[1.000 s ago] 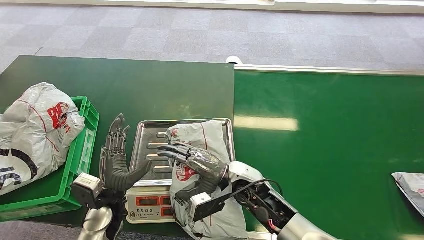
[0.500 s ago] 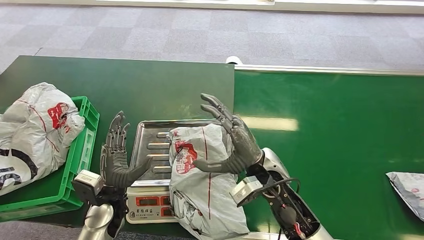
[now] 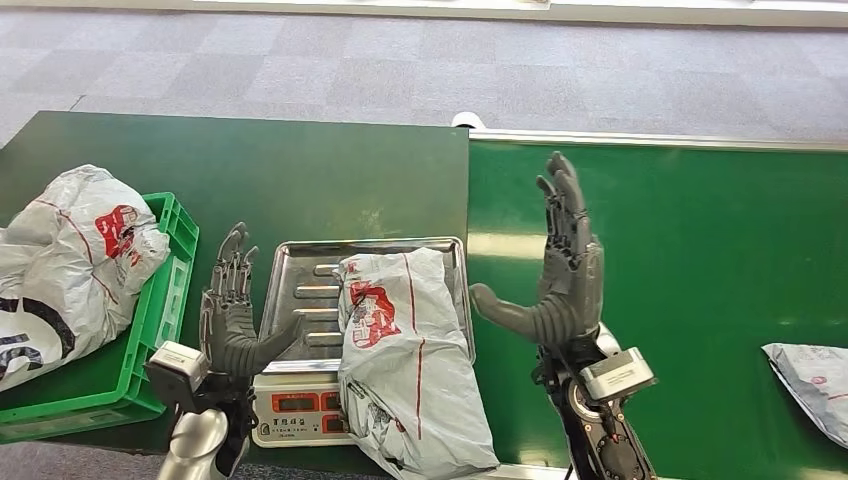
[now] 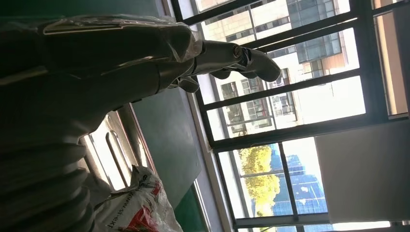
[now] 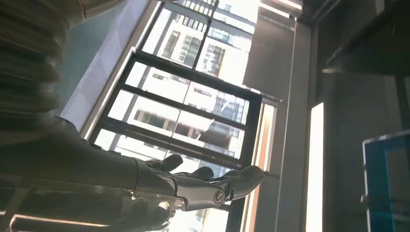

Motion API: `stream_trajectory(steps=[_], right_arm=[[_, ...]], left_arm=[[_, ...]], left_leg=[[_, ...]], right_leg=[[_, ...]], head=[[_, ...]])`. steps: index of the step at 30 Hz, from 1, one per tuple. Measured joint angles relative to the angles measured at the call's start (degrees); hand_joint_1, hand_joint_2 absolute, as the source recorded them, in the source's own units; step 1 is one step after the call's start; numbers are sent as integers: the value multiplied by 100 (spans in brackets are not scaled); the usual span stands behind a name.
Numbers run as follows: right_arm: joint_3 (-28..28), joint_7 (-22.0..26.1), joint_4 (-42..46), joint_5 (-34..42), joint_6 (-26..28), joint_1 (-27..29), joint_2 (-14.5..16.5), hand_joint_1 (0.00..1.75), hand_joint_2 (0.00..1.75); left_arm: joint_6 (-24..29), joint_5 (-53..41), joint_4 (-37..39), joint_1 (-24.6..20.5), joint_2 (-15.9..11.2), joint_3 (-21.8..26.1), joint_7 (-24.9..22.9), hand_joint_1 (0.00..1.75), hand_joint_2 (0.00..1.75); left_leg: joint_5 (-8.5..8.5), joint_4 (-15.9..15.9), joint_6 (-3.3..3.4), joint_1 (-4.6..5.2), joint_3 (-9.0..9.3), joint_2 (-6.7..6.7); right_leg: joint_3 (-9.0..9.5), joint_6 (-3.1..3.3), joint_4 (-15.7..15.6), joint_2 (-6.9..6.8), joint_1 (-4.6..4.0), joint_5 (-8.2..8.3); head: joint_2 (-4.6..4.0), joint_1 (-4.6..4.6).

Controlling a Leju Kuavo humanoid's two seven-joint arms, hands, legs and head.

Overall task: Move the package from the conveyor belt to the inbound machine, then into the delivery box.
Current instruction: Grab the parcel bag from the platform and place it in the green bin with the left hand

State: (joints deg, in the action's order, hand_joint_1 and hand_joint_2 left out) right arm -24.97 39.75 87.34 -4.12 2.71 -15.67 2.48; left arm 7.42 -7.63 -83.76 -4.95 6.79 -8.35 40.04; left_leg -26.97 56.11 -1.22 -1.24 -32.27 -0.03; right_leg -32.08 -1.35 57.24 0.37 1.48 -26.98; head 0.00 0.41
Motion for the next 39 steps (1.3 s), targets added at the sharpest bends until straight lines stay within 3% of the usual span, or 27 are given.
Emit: stream_trajectory(steps=[5, 10, 19, 23, 28, 33, 39], right_arm=[[936, -188, -284, 4, -183, 234, 326, 0, 175], [1362, -215, -656, -88, -205, 273, 512, 0, 175], [1554, -219, -848, -102, -210, 274, 649, 0, 175], [1598, -441, -945, -174, -256, 266, 673, 0, 175], [1636, -634, -1261, -429, -521, 248, 739, 0, 175], [1657, -682, -1336, -612, -669, 278, 823, 0, 175], [1814, -734, -1336, -700, -760, 352, 863, 0, 175]], left_arm=[[-551, -319, -221, 180, 14, -79, 2, 0, 175], [-676, -363, -382, 318, 40, -142, 2, 0, 175], [-684, -379, -451, 358, 49, -152, 2, 0, 175], [-915, -604, -513, 388, 46, -219, 2, 0, 175], [-1573, -1552, -603, 402, -2, -726, -200, 0, 175], [-1664, -2441, -252, 264, -80, -1236, -542, 0, 175], [-1788, -3173, 355, 93, -179, -1512, -981, 0, 175]], left_leg=[[0, -1, 0, 0, 1, 5], [0, 0, 0, 0, 0, 1], [0, -1, 0, 0, 0, 2], [0, -1, 0, 0, 0, 2], [0, 0, 0, 0, 0, 1], [0, -1, 0, 0, 1, 2], [0, 0, 0, 0, 1, 2]], right_leg=[[2, 0, 0, 2, 0, 0], [0, 0, 0, 1, 0, 0], [0, 0, 0, 1, 0, 0], [1, 0, 0, 1, 0, 0], [0, 0, 0, 0, 0, 0], [-2, 0, -1, 1, 0, 0], [-1, 0, 0, 1, 0, 0]], head=[[0, -1], [0, 0], [0, -1], [0, -1], [0, -1], [0, 0], [0, -1]])
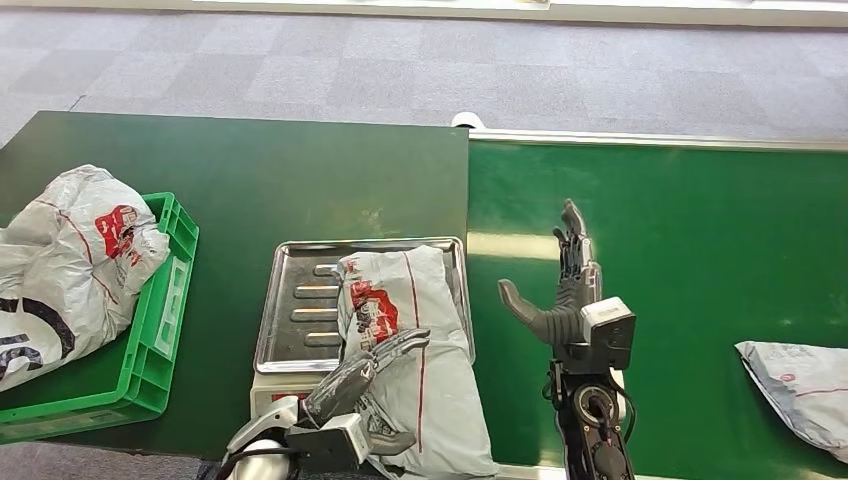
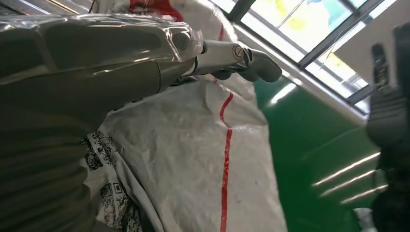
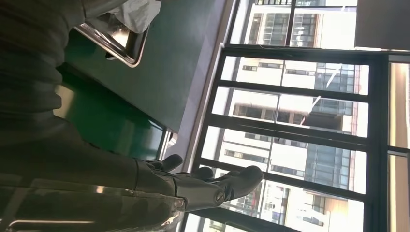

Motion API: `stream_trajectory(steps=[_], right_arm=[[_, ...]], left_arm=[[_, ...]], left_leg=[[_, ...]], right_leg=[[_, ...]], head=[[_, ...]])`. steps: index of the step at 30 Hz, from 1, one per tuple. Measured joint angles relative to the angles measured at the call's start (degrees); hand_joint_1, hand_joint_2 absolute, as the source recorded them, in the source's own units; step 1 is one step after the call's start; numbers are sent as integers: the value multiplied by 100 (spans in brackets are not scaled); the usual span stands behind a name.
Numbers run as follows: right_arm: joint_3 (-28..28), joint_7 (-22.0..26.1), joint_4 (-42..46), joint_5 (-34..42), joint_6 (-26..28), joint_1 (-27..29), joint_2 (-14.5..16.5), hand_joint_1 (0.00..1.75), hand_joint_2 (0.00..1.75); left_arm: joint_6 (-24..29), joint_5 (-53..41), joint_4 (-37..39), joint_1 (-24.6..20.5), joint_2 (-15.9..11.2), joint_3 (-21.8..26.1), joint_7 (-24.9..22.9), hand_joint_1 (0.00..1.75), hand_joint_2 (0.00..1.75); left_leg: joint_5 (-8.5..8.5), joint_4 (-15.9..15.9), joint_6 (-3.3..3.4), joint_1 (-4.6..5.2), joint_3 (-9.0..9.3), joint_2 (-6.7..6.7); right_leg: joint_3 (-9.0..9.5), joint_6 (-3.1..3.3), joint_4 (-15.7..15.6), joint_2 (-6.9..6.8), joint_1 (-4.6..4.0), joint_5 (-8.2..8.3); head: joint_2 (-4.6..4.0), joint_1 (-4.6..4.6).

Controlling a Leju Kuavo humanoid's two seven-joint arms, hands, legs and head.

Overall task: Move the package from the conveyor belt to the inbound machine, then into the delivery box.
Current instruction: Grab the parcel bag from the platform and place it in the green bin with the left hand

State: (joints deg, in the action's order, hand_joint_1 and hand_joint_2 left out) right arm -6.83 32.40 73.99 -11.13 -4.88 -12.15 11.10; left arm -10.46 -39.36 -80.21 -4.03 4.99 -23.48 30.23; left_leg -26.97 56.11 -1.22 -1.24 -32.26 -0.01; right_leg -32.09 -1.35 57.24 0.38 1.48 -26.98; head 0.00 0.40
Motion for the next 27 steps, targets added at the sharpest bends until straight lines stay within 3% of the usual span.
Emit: stream_trajectory(steps=[9, 27], right_arm=[[206, -8, 10, -160, -18, 145, 51, 0, 175], [370, -54, 156, -248, -16, 299, 97, 0, 175]], left_arm=[[-101, -676, 580, -283, -50, -193, -476, 0, 175], [-218, -829, 901, -521, -54, -307, -681, 2, 175]], left_leg=[[-1, -2, 0, 0, 24, -6], [2, -6, 3, 3, 113, -39]], right_leg=[[31, 0, -2, -11, 0, -3], [128, -5, -7, -36, 3, -9]], head=[[0, 1], [0, 0]])
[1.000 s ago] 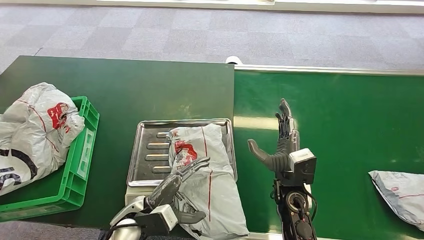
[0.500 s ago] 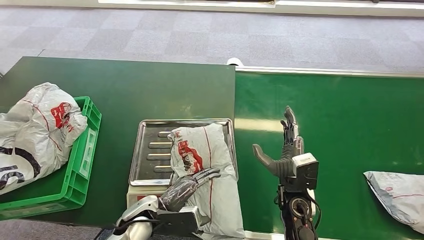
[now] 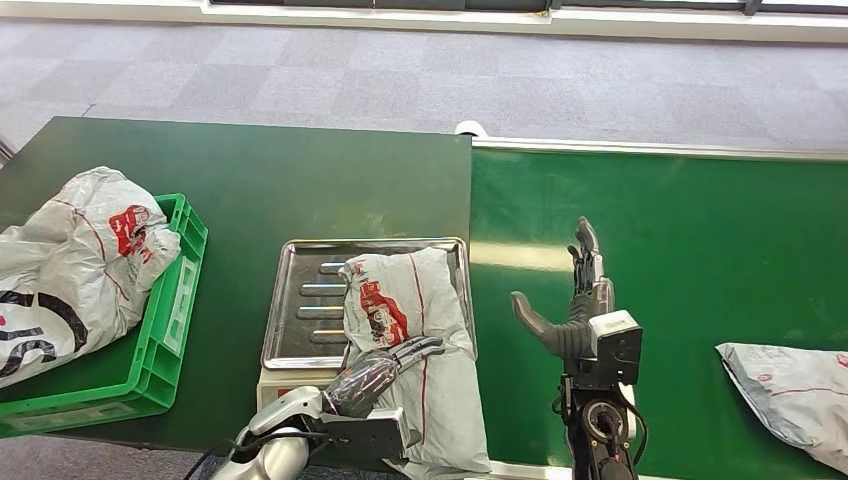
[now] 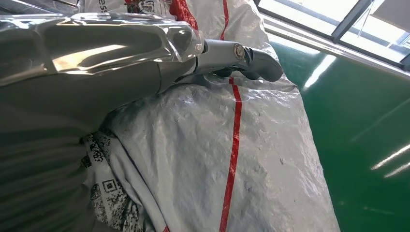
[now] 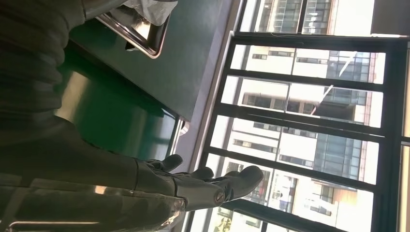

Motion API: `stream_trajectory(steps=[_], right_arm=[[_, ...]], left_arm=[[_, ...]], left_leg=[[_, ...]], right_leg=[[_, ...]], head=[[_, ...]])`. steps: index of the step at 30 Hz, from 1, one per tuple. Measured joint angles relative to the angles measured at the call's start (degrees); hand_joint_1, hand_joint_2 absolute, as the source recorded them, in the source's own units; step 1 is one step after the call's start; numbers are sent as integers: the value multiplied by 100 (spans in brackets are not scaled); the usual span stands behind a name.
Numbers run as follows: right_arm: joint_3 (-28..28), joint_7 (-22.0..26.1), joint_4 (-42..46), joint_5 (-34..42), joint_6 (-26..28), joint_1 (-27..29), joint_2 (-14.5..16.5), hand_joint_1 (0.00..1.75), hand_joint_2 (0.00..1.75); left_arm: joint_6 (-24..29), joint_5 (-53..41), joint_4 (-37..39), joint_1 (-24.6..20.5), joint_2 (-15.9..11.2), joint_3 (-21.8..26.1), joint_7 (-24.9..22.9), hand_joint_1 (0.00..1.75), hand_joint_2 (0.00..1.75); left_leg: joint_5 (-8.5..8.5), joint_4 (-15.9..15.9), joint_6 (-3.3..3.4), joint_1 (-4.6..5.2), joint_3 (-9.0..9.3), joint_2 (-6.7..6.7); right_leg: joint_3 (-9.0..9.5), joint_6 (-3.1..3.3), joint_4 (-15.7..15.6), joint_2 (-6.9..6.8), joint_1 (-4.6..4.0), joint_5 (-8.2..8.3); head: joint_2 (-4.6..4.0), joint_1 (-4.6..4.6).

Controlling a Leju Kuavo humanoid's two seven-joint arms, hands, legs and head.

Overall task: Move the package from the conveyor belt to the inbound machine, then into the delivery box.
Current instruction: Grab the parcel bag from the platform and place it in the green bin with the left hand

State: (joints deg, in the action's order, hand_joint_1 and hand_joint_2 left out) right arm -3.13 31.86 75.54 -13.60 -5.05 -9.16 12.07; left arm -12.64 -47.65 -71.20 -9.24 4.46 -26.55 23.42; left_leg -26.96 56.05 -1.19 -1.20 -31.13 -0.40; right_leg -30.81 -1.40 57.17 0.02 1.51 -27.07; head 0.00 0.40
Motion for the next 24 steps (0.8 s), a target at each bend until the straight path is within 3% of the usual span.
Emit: stream_trajectory(steps=[1, 4, 5, 8, 24], right_arm=[[5, -2, 8, -1, 0, 6, 1, 0, 175], [16, -5, 24, -2, 0, 16, 7, 0, 175], [20, -7, 28, -2, 0, 16, 11, 0, 175], [26, -33, 44, -2, 0, 16, 25, 0, 175], [80, -79, 52, 43, 51, 77, 34, 0, 175]], left_arm=[[-10, 0, 1, -4, 0, -3, -2, 34, 175], [-21, 0, 4, -12, -1, -9, -5, 155, 175], [-29, 0, 4, -18, -1, -9, -5, 166, 175], [-64, 0, 9, -48, -2, -10, -15, 174, 175], [-34, -2, 90, -190, 17, -13, -14, 175, 175]], left_leg=[[0, 0, 0, 0, 2, -1], [-1, 0, 0, 1, 3, -2], [-1, 0, 0, 1, 3, -2], [0, 0, 0, 1, 3, -4], [-3, 0, 0, 1, -12, -2]], right_leg=[[1, 0, 0, 0, 0, 0], [3, 0, 0, -1, 1, -1], [3, -1, 0, -1, 1, -1], [4, -1, 0, -1, 2, 0], [-7, -1, 1, -1, 1, -1]], head=[[0, -1], [0, 0], [0, 0], [0, 0], [0, -1]])
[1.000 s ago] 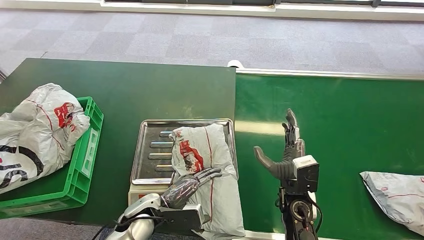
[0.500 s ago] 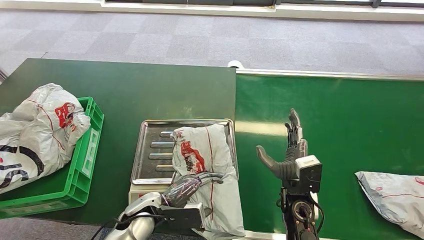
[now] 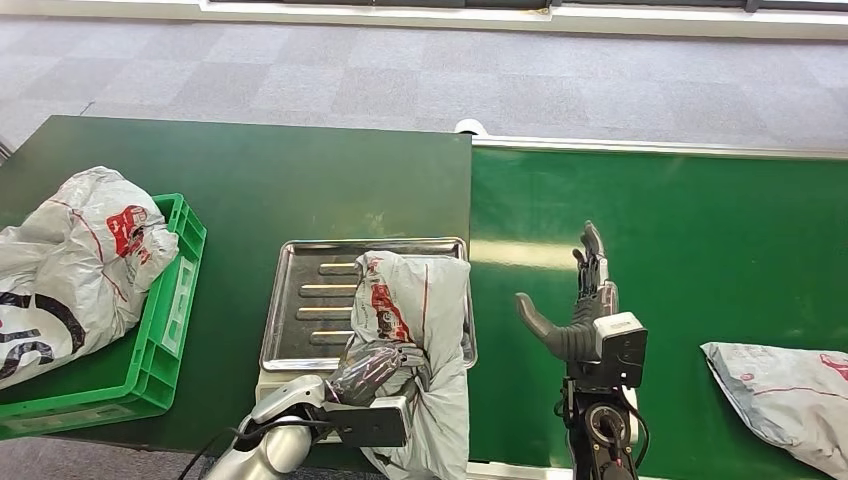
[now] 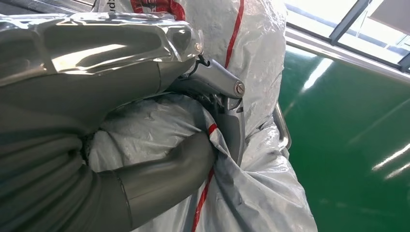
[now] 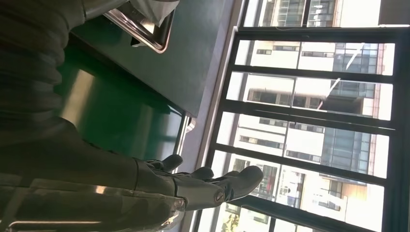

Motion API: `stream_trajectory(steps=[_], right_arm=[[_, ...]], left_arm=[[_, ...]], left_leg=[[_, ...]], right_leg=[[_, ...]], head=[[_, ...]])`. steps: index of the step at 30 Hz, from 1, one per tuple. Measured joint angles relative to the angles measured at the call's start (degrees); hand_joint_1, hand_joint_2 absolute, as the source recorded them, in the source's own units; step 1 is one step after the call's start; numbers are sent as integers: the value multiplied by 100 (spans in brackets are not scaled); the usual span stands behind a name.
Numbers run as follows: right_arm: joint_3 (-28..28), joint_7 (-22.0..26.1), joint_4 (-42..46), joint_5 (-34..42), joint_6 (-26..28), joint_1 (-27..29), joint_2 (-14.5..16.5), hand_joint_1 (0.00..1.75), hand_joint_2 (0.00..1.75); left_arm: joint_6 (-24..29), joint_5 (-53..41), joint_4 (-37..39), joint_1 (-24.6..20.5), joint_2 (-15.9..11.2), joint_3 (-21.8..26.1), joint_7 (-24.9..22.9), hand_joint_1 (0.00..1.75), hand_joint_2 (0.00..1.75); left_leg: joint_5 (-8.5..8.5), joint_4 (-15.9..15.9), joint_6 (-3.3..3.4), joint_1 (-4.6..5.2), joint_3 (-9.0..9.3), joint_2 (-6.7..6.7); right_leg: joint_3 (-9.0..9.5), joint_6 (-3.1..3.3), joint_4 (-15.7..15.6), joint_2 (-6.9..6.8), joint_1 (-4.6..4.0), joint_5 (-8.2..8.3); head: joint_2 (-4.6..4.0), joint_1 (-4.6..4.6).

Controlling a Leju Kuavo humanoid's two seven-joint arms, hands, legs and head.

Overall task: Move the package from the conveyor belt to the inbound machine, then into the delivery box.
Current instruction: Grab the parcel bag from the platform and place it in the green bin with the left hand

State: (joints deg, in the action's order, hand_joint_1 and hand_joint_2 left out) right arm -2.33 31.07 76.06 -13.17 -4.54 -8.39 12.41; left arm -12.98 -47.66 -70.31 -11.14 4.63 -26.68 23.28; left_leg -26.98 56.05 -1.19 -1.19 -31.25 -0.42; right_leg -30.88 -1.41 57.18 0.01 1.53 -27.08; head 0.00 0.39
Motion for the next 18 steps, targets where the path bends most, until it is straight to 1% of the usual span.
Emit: stream_trajectory(steps=[5, 9, 18], right_arm=[[15, 1, 1, 11, 12, 10, 2, 0, 175], [29, 1, 33, 30, 13, 42, 7, 0, 175], [50, 1, 48, 38, 13, 76, 11, 0, 175]], left_arm=[[249, 14, 14, 13, -2, 3, 300, 175, 175], [701, 264, -72, 108, 7, 72, 715, 175, 175], [928, 488, -333, 257, 24, 233, 874, 175, 175]], left_leg=[[1, 0, 0, 0, -8, 1], [2, 2, 0, -1, -26, 6], [3, 3, -1, -1, -65, 7]], right_leg=[[-11, 1, 1, 2, 0, 1], [-35, 1, 2, 3, -1, 3], [-73, 0, 3, 4, -1, 4]], head=[[0, 0], [0, 2], [0, 1]])
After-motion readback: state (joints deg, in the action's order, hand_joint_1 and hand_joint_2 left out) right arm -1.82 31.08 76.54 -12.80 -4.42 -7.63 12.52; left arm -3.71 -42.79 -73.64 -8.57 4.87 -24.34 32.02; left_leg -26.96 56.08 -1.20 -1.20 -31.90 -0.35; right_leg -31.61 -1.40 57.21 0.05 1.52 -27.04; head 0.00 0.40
